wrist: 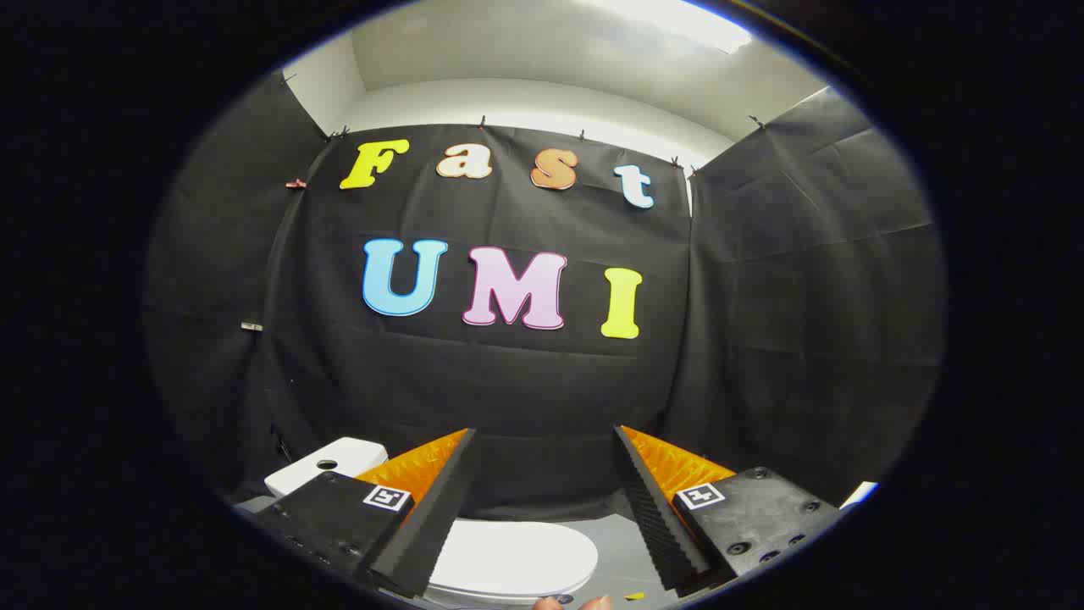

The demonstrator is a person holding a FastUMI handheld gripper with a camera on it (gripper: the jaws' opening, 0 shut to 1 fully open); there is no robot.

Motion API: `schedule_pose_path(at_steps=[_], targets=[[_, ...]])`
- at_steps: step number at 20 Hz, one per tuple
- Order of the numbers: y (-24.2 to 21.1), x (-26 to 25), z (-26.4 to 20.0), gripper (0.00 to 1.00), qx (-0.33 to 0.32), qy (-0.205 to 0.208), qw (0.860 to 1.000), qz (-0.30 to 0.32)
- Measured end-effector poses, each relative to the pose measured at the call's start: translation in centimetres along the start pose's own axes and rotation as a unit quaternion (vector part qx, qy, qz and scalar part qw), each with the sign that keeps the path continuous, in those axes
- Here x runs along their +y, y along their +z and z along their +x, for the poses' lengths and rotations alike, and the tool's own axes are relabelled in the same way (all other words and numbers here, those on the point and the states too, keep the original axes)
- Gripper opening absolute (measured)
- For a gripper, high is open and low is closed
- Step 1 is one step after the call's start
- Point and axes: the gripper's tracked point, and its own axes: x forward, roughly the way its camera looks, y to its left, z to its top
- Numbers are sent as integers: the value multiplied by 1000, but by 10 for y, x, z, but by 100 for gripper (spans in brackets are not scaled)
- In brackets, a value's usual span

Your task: Open the toilet lid.

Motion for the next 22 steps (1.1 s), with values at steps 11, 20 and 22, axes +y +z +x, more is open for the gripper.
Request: schedule_pose_path(at_steps=[11, 20, 22], targets=[[5, 6, -5, 98, -3, 6, 1000, 3], [-1, 11, -5, 98, 4, 11, 1000, -6], [-4, 11, -5, 98, 3, 14, 1000, -8]])
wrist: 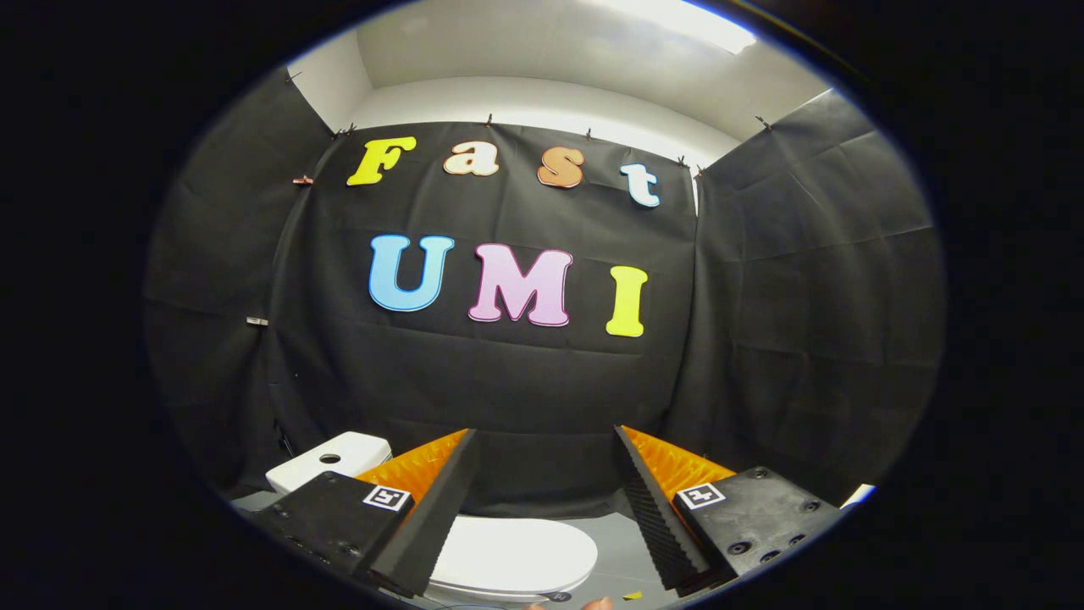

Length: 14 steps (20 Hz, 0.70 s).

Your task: Open the toilet lid.

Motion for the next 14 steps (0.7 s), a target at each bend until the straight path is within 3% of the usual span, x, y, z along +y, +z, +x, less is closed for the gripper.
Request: schedule_pose_path(at_steps=[7, 14], targets=[[-14, 3, 11, 98, -5, 28, 999, 23], [-60, 0, 31, 98, 53, 74, 986, 138]])
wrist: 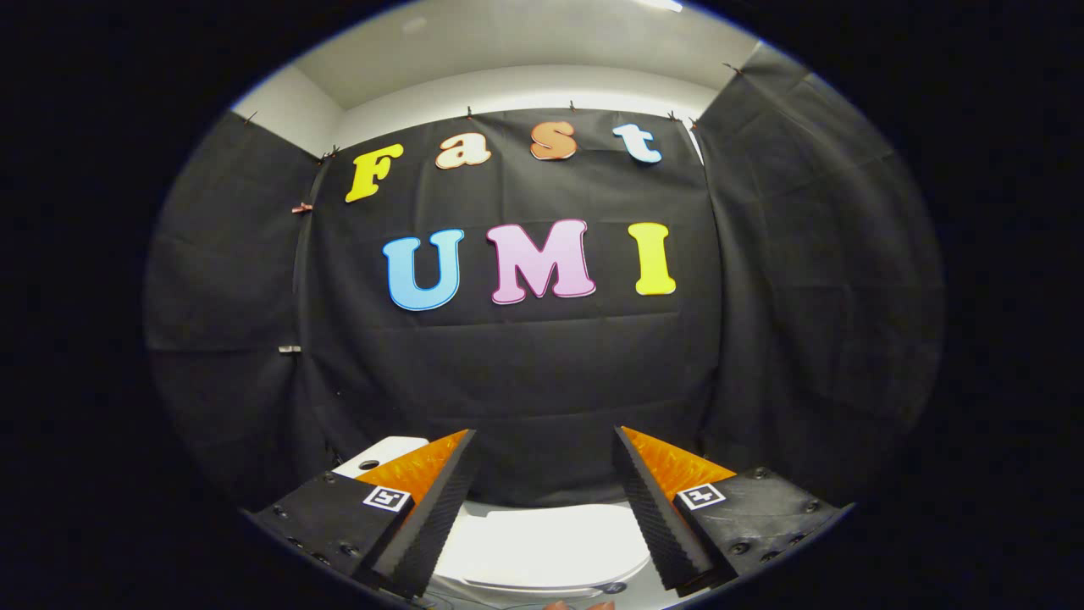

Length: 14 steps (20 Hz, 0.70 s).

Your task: Open the toilet lid.

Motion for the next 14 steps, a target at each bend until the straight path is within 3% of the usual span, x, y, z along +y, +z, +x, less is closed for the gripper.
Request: schedule_pose_path(at_steps=[4, 8, 14], targets=[[-35, -9, 7, 98, 47, 38, 993, 104], [-76, -34, 14, 98, 85, 58, 973, 206], [-160, -105, 22, 98, 148, 35, 936, 316]])
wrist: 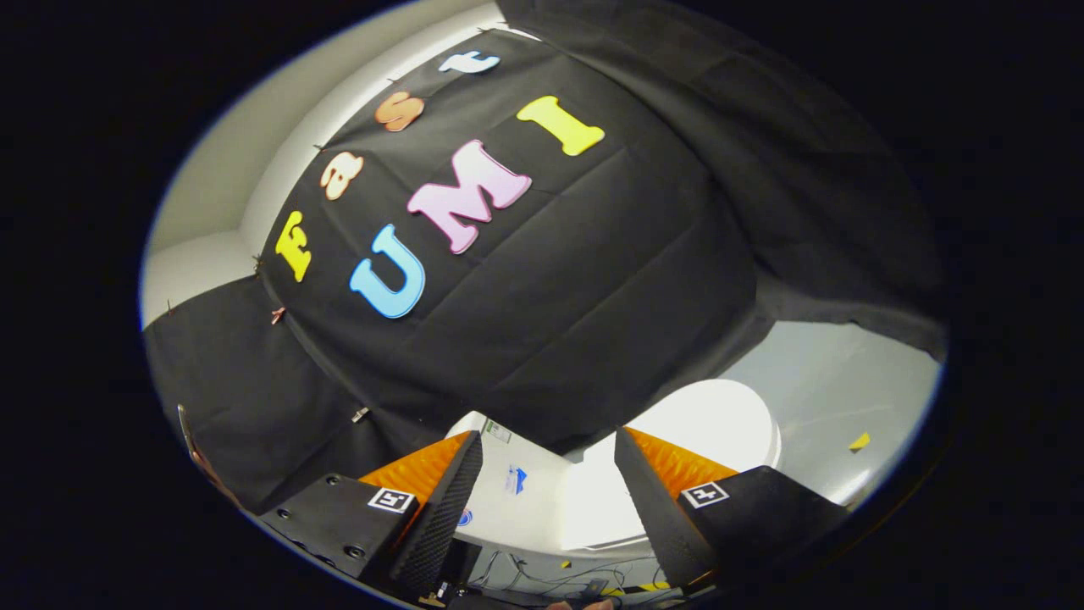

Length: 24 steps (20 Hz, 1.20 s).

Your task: Open the toilet lid.

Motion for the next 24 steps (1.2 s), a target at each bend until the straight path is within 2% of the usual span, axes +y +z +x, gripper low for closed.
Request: schedule_pose_path(at_steps=[4, 8, 13, 16, 21, 23, 24], targets=[[-31, -84, 12, 98, 38, -35, 996, 73], [-71, -153, 21, 98, 85, -67, 985, 134], [-118, -237, 16, 98, 138, -130, 967, 170], [-142, -254, 20, 98, 160, -149, 954, 205], [-181, -262, 34, 98, 182, -146, 942, 243], [-195, -270, 37, 96, 195, -149, 938, 246], [-199, -272, 40, 86, 198, -149, 935, 253]])
